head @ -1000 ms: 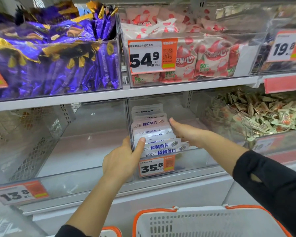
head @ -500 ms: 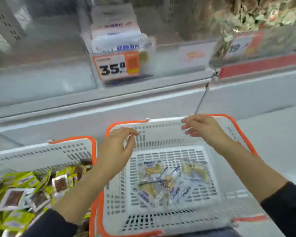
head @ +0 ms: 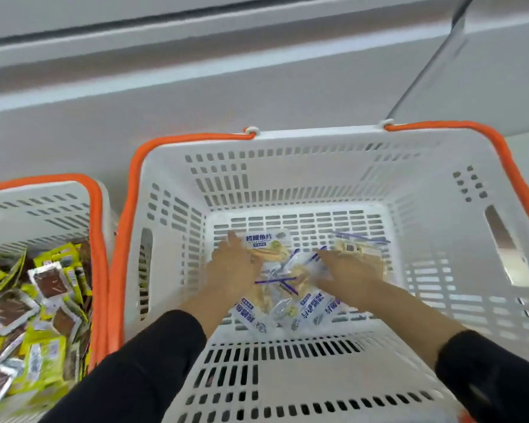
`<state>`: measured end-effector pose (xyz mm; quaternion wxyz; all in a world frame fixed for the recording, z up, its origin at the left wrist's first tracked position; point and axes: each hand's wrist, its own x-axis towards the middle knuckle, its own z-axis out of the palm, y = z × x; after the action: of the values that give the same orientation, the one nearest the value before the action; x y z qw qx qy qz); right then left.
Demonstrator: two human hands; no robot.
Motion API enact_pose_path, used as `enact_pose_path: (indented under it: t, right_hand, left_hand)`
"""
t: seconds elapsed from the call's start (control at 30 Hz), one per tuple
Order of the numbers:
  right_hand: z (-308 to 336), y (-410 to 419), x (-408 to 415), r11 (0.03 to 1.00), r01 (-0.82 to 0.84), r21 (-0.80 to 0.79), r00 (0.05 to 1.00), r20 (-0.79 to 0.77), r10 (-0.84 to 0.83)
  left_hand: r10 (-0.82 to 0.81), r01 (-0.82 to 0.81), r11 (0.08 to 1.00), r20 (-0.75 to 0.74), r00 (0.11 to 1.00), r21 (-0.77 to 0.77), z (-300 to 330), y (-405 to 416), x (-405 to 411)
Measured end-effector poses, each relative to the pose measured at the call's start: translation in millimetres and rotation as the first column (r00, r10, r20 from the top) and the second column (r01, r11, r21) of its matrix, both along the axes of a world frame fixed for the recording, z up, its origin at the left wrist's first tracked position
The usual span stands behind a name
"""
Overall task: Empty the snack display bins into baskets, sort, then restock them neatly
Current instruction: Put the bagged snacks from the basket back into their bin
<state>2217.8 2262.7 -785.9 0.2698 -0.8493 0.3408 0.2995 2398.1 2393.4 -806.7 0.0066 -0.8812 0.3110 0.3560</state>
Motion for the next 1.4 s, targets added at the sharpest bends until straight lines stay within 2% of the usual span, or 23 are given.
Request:
enact_pose_path:
  t: [0.1, 0.17, 0.23, 0.3, 0.33, 0.43, 0.5, 0.53, 0.6, 0.67, 0.73, 0.8, 0.83, 0.87, 0.9, 1.0, 1.07, 1.13, 1.17, 1.23, 1.27, 1.33, 1.4]
  right_hand:
    - [-11, 13, 21, 0.974, -0.125, -0.188, 0.987, -0.120, 0.104]
    - [-17, 22, 26, 0.967, -0.083, -0.240, 0.992, -0.116, 0.056]
    - [-18, 23, 26, 0.977, 0.174, -0.121, 0.985, 0.017, -0.173]
    - [-9, 14, 22, 0.901, 0.422, 0.098, 0.893, 0.122, -0.432]
    - [-2, 6, 19, 0.859, 0.480, 0.180, 0.849, 0.152, -0.506]
    - [23, -19, 7, 0.800, 0.552, 0.233, 0.755, 0.267, -0.599]
    - [44, -34, 0, 0.814, 0.555, 0.169, 0.731, 0.367, -0.575]
    - [55, -39, -5, 0.847, 0.523, 0.102, 0.758, 0.398, -0.516]
    - [74, -42, -9, 0.927, 0.366, -0.077, 0.863, 0.402, -0.307]
    - [82, -40, -5, 0.948, 0.143, -0.285, 0.917, 0.399, -0.019]
    - [78, -29, 5, 0.898, 0.000, -0.439, 0.885, 0.419, 0.205]
    - [68, -15, 14, 0.876, -0.067, -0.478, 0.820, 0.474, 0.322]
    - [63, -10, 17, 0.885, -0.072, -0.460, 0.786, 0.520, 0.334]
    - [60, -6, 19, 0.916, -0.038, -0.400, 0.758, 0.585, 0.287]
    - [59, -2, 19, 0.954, 0.025, -0.300, 0.735, 0.652, 0.186]
    - [56, 5, 18, 0.980, 0.199, -0.008, 0.700, 0.701, -0.136]
    - [47, -5, 14, 0.937, 0.346, 0.040, 0.728, 0.619, -0.295]
    - [34, -26, -1, 0.903, 0.428, -0.035, 0.843, 0.375, -0.385]
    - [26, -34, -12, 0.918, 0.390, -0.078, 0.907, 0.205, -0.368]
    - [10, -38, -32, 0.983, 0.142, -0.117, 0.980, -0.122, -0.156]
    - [2, -34, -40, 0.991, -0.014, -0.130, 0.971, -0.237, -0.018]
    - [-10, -24, -49, 0.960, -0.221, -0.171, 0.925, -0.347, 0.151]
    - [-14, -21, -45, 0.926, -0.285, -0.246, 0.922, -0.334, 0.195]
  left_hand:
    - [-0.005, 0.015, 0.996, 0.116, 0.993, -0.086, -7, 5, -8]
    - [0.222, -0.227, 0.956, -0.043, 0.974, -0.189, -10, 5, -8]
    - [0.453, -0.513, 0.832, -0.276, 0.848, -0.210, -9, 0, -4]
    - [0.529, -0.640, 0.751, -0.432, 0.731, -0.163, -3, -4, -1]
    - [0.552, -0.692, 0.706, -0.494, 0.671, -0.151, 2, -7, -1]
    - [0.583, -0.816, 0.563, -0.636, 0.506, -0.132, 16, -16, 0]
    - [0.574, -0.824, 0.523, -0.624, 0.530, -0.218, 24, -19, 2]
    - [0.545, -0.792, 0.528, -0.594, 0.592, -0.305, 26, -19, 3]
    - [0.437, -0.678, 0.576, -0.529, 0.728, -0.457, 38, -19, 5]
    - [0.262, -0.567, 0.658, -0.556, 0.789, -0.495, 54, -22, 2]
    - [0.133, -0.487, 0.772, -0.647, 0.751, -0.408, 73, -25, -8]
    - [0.052, -0.451, 0.843, -0.790, 0.611, -0.293, 84, -23, -18]
    - [0.024, -0.452, 0.853, -0.846, 0.533, -0.260, 85, -21, -23]
    - [-0.009, -0.430, 0.861, -0.855, 0.518, -0.270, 82, -18, -27]
    - [-0.047, -0.387, 0.868, -0.826, 0.561, -0.312, 79, -15, -30]
    - [-0.108, -0.192, 0.870, -0.556, 0.824, -0.454, 62, -10, -34]
    - [-0.016, -0.239, 0.873, -0.516, 0.857, -0.425, 52, -7, -33]
    - [0.116, -0.329, 0.879, -0.515, 0.850, -0.345, 46, -4, -30]
    - [0.218, -0.425, 0.856, -0.541, 0.813, -0.295, 42, -2, -27]
    - [0.424, -0.645, 0.747, -0.632, 0.649, -0.161, 38, -1, -21]
    - [0.480, -0.707, 0.699, -0.661, 0.577, -0.109, 36, 0, -18]
    - [0.511, -0.729, 0.682, -0.673, 0.535, -0.062, 28, 2, -14]
    - [0.541, -0.747, 0.665, -0.680, 0.494, -0.013, 27, 3, -12]
